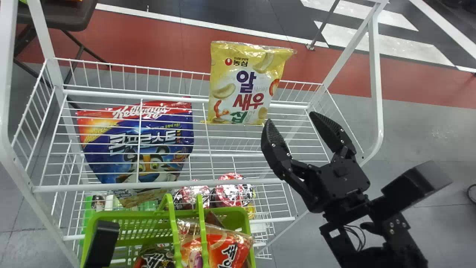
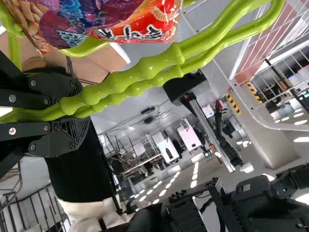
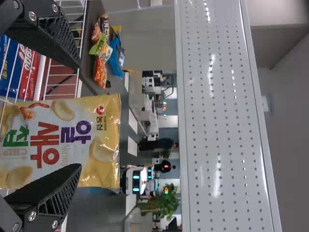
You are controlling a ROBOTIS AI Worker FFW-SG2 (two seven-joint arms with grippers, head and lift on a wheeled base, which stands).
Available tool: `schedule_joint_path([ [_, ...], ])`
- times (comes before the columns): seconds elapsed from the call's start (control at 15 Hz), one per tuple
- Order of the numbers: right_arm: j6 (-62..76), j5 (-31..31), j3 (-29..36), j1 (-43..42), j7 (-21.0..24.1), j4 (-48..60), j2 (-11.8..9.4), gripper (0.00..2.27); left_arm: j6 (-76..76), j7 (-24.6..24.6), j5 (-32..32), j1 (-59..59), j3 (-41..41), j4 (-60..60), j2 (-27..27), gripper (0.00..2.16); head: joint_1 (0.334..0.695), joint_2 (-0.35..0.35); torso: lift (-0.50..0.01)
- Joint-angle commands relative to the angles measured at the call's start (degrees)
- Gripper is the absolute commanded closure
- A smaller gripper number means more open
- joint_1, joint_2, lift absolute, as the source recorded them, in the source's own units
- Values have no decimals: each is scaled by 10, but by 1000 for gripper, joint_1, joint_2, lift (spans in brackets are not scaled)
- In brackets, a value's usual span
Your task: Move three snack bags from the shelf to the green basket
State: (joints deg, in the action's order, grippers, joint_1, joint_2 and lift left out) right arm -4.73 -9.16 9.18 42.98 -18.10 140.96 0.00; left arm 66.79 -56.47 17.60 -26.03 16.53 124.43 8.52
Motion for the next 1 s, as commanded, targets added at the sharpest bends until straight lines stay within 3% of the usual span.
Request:
schedule_joint_path([
  [0.0, 5, 14, -19, 2, 19, -4, 1, 76, 0, -1, 0, -1, 0, -3, 0, 1639, 695, -350, -47],
  [0.93, 14, 21, -36, 2, 31, -7, 1, 80, -16, -3, 0, -8, 0, -3, 1, 1639, 695, -350, -47],
])
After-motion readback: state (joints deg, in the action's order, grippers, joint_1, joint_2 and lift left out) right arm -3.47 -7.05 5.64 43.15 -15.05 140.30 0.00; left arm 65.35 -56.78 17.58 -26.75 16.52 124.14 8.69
